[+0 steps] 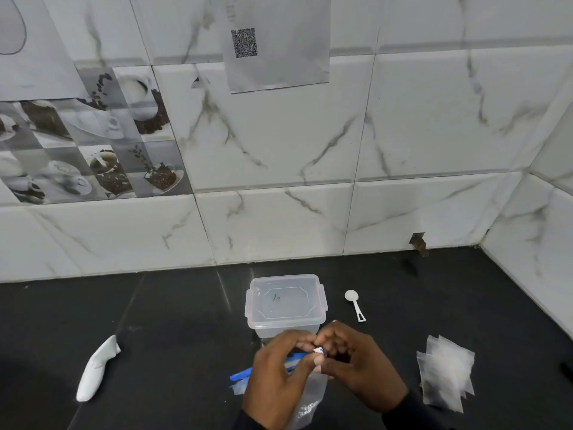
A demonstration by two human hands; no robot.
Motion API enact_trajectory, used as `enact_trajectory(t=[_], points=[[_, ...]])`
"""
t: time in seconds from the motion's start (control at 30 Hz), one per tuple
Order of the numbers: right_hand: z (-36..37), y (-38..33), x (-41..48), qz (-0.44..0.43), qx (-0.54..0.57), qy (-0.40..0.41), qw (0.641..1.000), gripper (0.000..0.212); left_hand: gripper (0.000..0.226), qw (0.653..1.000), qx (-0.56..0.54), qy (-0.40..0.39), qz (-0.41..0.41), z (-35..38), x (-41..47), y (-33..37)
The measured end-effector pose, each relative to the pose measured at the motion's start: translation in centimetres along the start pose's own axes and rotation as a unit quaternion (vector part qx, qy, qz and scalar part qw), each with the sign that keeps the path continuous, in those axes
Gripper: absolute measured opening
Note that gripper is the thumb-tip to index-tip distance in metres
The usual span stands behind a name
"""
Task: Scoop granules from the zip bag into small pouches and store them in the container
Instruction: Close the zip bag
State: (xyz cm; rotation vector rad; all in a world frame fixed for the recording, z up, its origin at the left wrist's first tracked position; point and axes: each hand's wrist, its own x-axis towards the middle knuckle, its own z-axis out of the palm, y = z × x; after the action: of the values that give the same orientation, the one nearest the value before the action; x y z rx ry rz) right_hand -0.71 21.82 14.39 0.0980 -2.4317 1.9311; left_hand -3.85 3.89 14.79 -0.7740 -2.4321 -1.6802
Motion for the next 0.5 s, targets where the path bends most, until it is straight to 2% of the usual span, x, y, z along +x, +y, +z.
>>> enact_trajectory(t=[0.07, 0.2, 0.5], points=[[-0.07, 0.00, -0.15, 0.010, 0.009, 0.010, 1.000, 0.030, 0.014, 1.000, -0.011, 0.000, -0.026, 0.08, 0.04, -0.10], [-0.02, -0.06, -0.48, 0.018, 0.055, 0.014, 0.998, 0.019, 0.014, 0.996, -0.037, -0.019, -0.078, 0.05, 0.19, -0.18], [-0.05, -0.64, -0.55, 0.000, 0.000, 0.043, 0.999, 0.009, 0.016, 0.997, -0.023, -0.011, -0.080, 0.30, 0.51, -0.29]])
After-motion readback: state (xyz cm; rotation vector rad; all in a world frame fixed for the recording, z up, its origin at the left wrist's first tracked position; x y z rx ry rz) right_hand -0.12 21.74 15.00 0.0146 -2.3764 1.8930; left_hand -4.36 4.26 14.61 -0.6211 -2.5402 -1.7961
